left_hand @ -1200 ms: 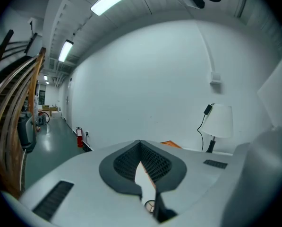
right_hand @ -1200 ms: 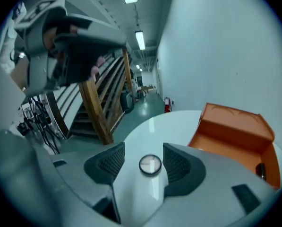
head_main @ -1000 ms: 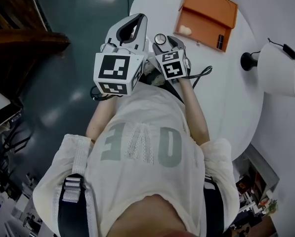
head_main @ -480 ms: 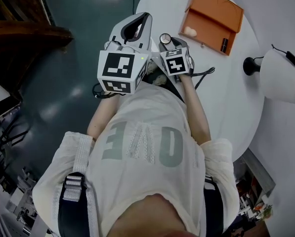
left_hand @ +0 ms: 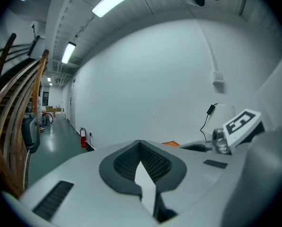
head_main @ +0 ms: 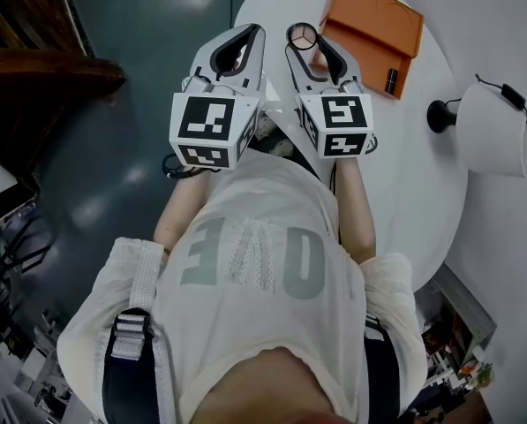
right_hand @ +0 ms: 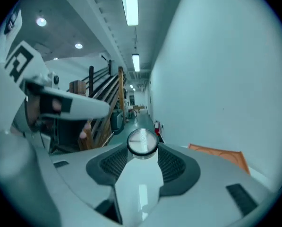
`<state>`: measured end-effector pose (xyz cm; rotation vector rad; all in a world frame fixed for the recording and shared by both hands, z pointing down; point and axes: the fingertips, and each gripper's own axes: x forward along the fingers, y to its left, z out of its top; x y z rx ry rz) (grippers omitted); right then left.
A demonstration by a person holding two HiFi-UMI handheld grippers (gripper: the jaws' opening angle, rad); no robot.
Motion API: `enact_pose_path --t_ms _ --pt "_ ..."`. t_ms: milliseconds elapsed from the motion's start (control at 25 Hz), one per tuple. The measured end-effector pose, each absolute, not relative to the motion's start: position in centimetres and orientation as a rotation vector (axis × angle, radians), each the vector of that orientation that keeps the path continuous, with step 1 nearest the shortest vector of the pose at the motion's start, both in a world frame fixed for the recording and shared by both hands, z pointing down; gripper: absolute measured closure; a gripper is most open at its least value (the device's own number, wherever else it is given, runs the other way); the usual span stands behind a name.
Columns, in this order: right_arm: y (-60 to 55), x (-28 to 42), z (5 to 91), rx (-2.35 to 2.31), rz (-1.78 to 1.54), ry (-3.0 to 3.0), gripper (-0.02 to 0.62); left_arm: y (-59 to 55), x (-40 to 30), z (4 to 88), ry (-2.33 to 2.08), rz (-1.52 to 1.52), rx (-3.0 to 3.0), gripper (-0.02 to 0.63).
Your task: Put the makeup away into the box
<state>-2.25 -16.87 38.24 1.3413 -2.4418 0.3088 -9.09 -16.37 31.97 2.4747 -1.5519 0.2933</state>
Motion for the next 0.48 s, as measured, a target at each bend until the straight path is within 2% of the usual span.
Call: enact_pose_path --t_ms 240,480 --pt "-16.8 -1.1 31.7 1.447 0.221 -2.565 0.388 -16.5 -7.2 31.5 -1.507 0.286 2.522 0.598" --pt "-18.2 -0.3 33.2 1.428 0.274 -2.5 0.388 -16.7 -6.6 31.4 -1.489 0.296 2.535 0.598"
